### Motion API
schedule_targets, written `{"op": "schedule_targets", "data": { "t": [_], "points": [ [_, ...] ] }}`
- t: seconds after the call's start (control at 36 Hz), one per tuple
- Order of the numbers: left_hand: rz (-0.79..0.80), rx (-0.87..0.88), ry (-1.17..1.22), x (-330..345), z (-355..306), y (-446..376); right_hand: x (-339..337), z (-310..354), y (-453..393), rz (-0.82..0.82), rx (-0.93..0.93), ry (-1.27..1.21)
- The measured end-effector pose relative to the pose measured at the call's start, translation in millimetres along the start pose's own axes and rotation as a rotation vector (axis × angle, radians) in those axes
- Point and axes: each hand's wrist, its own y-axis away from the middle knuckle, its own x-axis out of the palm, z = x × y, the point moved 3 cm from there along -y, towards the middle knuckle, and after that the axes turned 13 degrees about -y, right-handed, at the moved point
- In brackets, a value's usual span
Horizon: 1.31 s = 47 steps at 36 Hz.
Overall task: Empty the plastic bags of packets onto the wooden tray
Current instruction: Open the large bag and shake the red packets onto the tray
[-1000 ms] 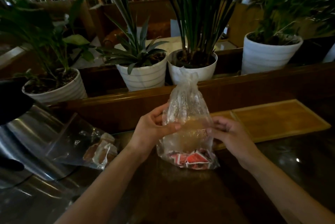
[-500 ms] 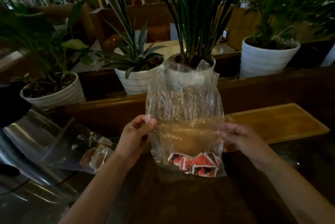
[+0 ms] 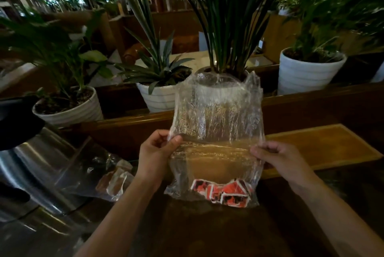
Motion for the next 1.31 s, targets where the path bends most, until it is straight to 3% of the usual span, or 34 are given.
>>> {"op": "schedule_targets", "data": {
  "t": [0.11, 0.28, 0.39, 0.53, 0.67, 0.83, 0.94, 1.03, 1.14, 1.31],
  "points": [
    [0.057, -0.020, 0.115, -5, 1, 1, -2, -4, -1, -0.005, 0.018, 0.042],
    [0.256, -0.074, 0.098, -5, 10, 6, -4, -3, -1, 0.085, 0.036, 0.034],
    [0.393, -0.091, -0.208, -9, 30, 18, -5, -1, -2, 0.097, 0.051, -0.017],
    [0.569, -0.232, -0.497, -17, 69, 36, -5, -4, -1, 0.062, 0.070, -0.068],
    [0.464, -0.174, -0.682, -5, 77, 37, -4, -12, -3, -0.051, 0.068, -0.095],
    [0.385, -0.193, -0.515, 3, 76, 46, -8, -1, -4, -0.062, -0.018, -0.061],
    [0.344, -0.197, -0.420, 5, 70, 51, -7, 26, -8, -0.102, -0.218, 0.069],
    [0.328, -0.186, -0.328, 7, 63, 53, -1, 56, -13, -0.133, -0.424, 0.309],
    [0.303, -0.171, -0.250, 8, 61, 58, 12, 90, -30, -0.122, -0.568, 0.667],
    [0.342, -0.058, -0.364, 6, 56, 62, 28, 114, -70, 0.060, -0.480, 1.096]
  ]
}}
